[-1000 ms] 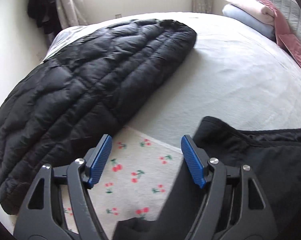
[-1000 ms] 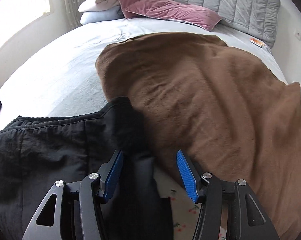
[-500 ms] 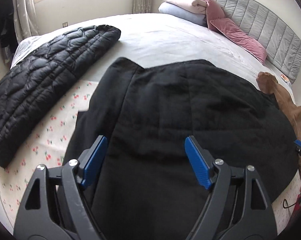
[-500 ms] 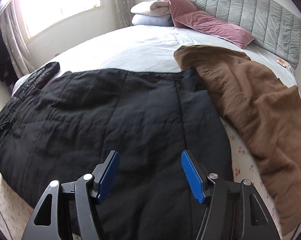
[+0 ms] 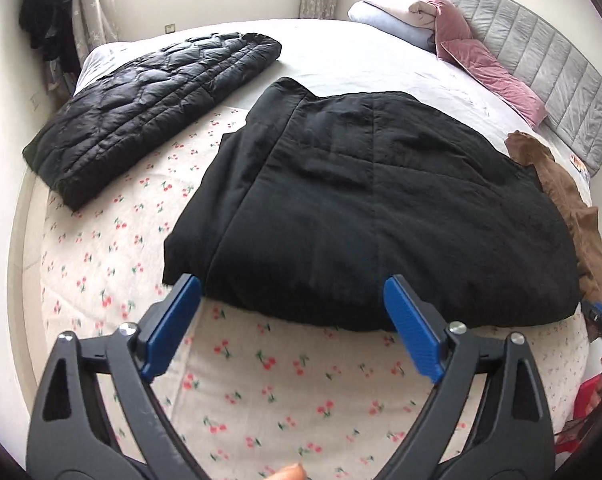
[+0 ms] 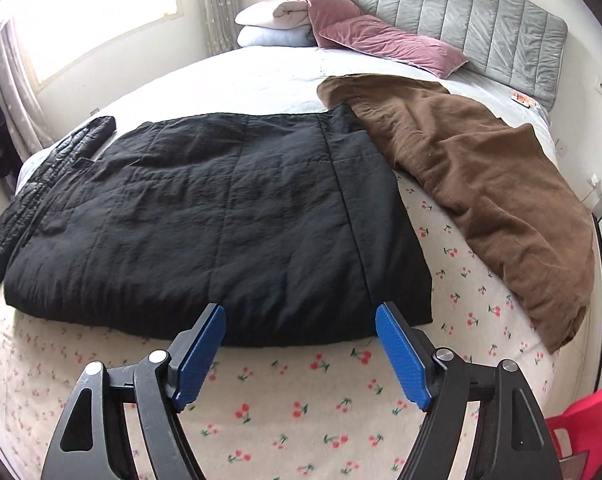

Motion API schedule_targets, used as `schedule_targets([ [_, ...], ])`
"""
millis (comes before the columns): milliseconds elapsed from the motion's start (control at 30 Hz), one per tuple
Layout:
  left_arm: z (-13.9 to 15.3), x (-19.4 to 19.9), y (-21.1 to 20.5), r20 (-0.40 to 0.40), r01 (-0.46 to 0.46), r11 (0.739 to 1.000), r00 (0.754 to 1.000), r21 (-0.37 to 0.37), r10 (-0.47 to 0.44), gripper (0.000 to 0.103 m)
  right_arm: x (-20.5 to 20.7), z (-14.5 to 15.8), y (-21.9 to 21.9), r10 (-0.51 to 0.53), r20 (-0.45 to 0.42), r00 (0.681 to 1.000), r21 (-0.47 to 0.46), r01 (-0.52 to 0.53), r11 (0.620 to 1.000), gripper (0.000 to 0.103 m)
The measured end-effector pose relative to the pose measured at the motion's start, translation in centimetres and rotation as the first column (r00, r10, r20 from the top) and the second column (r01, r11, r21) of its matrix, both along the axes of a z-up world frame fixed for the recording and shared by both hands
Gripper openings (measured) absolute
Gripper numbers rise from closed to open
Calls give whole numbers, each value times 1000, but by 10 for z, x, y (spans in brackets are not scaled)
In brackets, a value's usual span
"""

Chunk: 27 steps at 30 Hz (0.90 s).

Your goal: Fold large clothes

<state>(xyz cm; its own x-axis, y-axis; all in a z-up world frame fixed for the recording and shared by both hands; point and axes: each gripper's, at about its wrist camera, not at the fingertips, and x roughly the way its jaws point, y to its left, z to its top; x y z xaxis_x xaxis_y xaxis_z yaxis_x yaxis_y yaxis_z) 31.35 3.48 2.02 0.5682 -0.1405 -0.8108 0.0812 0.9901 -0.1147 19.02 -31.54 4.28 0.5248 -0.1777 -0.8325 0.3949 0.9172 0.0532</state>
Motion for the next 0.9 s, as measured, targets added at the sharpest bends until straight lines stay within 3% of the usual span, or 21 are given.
schedule_targets([
  [100,9,-30,-10,-22,-23,1000,1000,1,23,102,-14,11,27,19,-22,1000,-16,-20,1000,86],
  [233,10,-65,-37,-68,54,998,996,44,-51,102,-35,14,58,46,-33,998,-41,-47,998,93],
  [400,6,-103,-67,-34,107,993,994,54,-105,102,-48,1,76,51,-42,998,-44,-53,998,94],
  [633,-2,-123,-91,-6,130,982,991,138,-130,102,-43,-4,96,89,-39,995,-61,-91,994,94],
  [900,-17,-124,-88,-53,118,982,992,150,-111,102,-41,-8,112,132,-41,990,-84,-135,987,94],
])
